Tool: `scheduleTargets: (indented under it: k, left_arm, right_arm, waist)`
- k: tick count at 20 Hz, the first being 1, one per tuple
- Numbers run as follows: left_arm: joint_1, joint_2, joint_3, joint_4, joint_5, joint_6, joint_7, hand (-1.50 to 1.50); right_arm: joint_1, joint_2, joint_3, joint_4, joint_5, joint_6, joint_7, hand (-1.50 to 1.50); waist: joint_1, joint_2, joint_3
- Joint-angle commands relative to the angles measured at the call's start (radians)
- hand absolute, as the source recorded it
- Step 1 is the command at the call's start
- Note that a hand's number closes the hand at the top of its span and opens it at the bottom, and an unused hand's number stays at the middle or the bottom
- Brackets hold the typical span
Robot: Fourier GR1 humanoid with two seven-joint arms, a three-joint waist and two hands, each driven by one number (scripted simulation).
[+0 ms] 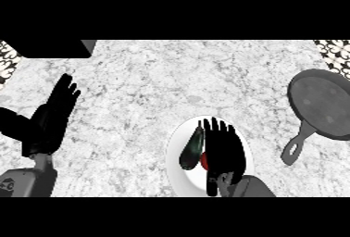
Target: Pick the tomato from the plate and place it in the pan
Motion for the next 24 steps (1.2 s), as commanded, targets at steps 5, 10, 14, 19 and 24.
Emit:
scheduleTargets:
  k: [5, 10, 14, 19, 24]
  left_arm:
    - [-0.037, -0.02, 0.043, 0.069, -0.018, -0.019, -0.018, 0.0]
    - [0.011, -0.051, -0.004, -0.065, -0.063, -0.001, 0.059, 0.0]
    - [-0.04, -0.052, 0.05, 0.012, -0.06, -0.026, 0.026, 0.0]
    - [0.023, -0.056, 0.067, 0.037, -0.048, -0.082, -0.051, 0.0]
    - [-0.04, -0.061, 0.096, 0.095, -0.055, -0.093, -0.051, 0.0]
  right_arm:
    - [-0.016, 0.062, -0.045, 0.09, 0.042, 0.038, 0.052, -1.5]
    - [-0.007, 0.062, -0.068, 0.185, 0.099, -0.084, -0.06, -1.5]
    - [0.025, 0.046, -0.119, 0.22, 0.12, -0.095, -0.153, -1.5]
    - [0.005, 0.064, -0.138, 0.373, 0.095, -0.206, -0.244, 1.5]
    - [-0.04, 0.064, -0.116, 0.361, 0.141, -0.187, -0.308, 1.5]
  waist:
    - [-0.002, 0.001, 0.0]
    - [0.002, 0.0, 0.0]
    - [-0.002, 0.001, 0.0]
    - [0.002, 0.002, 0.0]
    - [-0.002, 0.001, 0.0]
